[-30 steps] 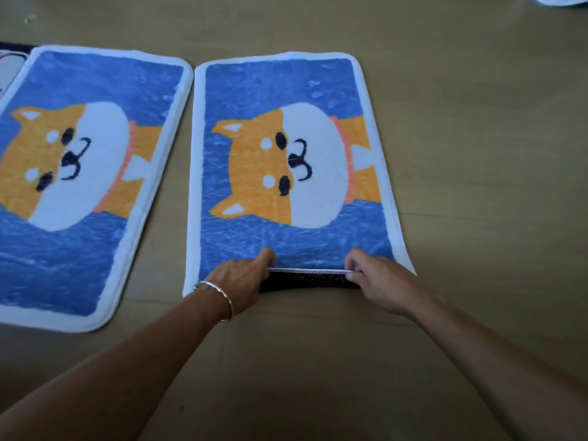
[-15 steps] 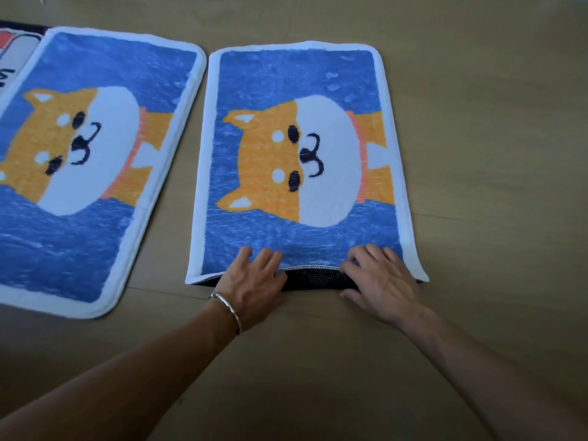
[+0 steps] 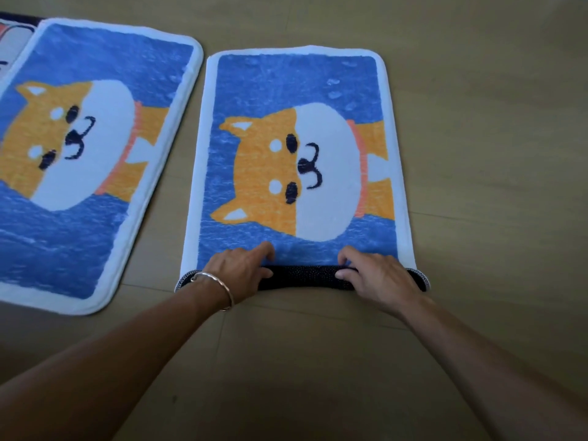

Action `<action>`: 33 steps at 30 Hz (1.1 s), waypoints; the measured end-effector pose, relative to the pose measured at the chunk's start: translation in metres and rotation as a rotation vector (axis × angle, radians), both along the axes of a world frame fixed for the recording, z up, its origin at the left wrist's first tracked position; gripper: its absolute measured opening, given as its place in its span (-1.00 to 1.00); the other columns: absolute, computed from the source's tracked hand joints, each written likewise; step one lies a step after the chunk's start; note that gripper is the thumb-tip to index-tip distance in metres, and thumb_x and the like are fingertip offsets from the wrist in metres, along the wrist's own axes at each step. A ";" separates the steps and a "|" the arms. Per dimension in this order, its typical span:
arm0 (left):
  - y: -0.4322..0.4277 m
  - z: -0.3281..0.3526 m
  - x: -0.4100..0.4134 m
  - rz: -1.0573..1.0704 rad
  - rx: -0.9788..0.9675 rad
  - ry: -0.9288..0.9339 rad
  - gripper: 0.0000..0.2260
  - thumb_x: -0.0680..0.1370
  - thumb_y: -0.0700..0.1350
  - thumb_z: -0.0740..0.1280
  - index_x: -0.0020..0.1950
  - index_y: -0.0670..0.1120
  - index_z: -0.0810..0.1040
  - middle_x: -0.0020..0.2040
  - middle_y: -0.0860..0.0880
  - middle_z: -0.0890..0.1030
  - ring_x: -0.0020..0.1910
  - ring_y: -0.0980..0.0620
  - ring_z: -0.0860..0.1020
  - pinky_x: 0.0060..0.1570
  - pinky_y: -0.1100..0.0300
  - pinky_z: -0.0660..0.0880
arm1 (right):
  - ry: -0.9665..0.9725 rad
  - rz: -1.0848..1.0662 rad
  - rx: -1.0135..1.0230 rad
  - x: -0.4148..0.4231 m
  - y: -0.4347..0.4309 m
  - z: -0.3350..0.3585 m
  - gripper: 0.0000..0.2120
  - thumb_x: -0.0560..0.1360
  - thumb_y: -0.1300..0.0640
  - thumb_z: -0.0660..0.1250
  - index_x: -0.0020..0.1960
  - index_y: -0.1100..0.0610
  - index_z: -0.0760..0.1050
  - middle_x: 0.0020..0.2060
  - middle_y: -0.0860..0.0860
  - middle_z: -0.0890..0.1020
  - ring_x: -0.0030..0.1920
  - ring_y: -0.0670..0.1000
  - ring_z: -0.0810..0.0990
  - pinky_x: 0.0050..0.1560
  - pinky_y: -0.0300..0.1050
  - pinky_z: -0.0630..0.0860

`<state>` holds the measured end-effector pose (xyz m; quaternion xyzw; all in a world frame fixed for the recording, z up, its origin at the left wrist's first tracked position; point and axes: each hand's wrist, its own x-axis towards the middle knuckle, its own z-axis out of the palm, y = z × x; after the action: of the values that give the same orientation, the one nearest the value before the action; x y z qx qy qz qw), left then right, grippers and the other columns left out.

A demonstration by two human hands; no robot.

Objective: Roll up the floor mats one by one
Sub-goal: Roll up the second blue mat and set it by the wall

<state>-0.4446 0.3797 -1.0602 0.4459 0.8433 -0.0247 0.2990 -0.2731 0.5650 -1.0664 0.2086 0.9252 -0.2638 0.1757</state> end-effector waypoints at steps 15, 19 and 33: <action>0.000 0.006 0.041 -0.360 -0.126 0.453 -0.64 0.58 -0.24 -0.01 0.37 -0.26 0.27 0.21 -0.18 0.33 0.18 -0.14 0.32 0.10 -0.02 0.30 | 0.138 0.194 0.487 0.012 -0.021 -0.011 -0.57 0.39 -0.16 0.39 0.01 0.20 0.61 -0.14 0.07 0.58 -0.13 0.12 0.55 -0.10 0.02 0.46; 0.002 0.004 0.049 -0.345 -0.169 0.569 -0.60 0.57 -0.23 0.01 0.40 -0.28 0.22 0.20 -0.15 0.27 0.16 -0.12 0.30 0.07 -0.01 0.26 | 0.138 0.162 0.495 0.009 -0.021 -0.014 -0.54 0.24 -0.01 0.57 0.03 0.22 0.62 -0.16 0.10 0.60 -0.15 0.15 0.56 -0.15 0.05 0.51; -0.008 0.019 0.008 -0.314 -0.062 0.200 -0.71 0.63 0.01 0.10 0.33 0.01 0.17 -0.05 -0.02 0.58 -0.08 -0.07 0.54 -0.27 0.12 0.32 | -0.066 0.020 0.135 0.002 -0.009 0.014 -0.67 0.59 -0.17 0.14 0.18 0.04 0.32 0.00 0.01 0.59 0.04 0.08 0.54 -0.10 -0.05 0.41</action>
<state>-0.4363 0.3722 -1.0411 0.5579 0.7878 -0.1410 0.2197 -0.2710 0.5565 -1.0523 0.2194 0.9366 -0.1922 0.1943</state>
